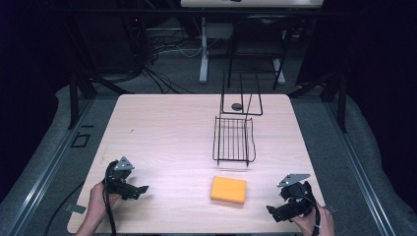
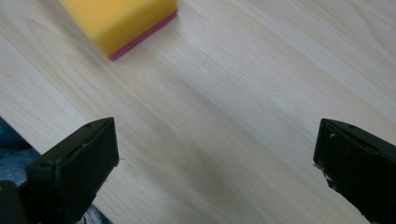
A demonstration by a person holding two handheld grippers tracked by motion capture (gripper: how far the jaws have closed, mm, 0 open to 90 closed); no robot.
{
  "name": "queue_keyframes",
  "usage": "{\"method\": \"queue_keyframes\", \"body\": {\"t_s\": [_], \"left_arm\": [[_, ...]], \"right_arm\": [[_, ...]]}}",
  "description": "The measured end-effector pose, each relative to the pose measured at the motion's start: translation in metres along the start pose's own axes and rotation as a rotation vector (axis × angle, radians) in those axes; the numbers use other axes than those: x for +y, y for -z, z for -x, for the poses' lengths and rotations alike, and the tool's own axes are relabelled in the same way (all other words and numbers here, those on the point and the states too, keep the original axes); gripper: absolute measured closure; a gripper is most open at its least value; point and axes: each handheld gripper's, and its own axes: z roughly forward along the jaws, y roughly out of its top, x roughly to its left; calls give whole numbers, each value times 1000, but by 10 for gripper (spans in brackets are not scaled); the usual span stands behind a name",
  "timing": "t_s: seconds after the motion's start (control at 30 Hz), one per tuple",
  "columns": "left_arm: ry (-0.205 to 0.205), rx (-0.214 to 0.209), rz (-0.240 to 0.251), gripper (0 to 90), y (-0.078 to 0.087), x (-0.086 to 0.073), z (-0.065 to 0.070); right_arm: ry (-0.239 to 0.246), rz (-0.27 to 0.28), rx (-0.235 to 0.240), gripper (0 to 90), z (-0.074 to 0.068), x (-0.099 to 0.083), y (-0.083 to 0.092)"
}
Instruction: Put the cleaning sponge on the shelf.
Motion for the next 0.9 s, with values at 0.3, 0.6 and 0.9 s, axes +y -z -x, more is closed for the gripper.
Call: {"method": "queue_keyframes", "body": {"t_s": [0.3, 0.6, 0.9], "left_arm": [[3, -1, 2, 0, 0, 0, 0], [3, -5, -3, 0, 0, 0, -1], [4, -7, -1, 0, 0, 0, -1]], "right_arm": [[68, -8, 14, 0, -9, 18, 2], [144, -21, 41, 0, -17, 35, -4], [203, -31, 67, 0, -26, 51, -10]]}}
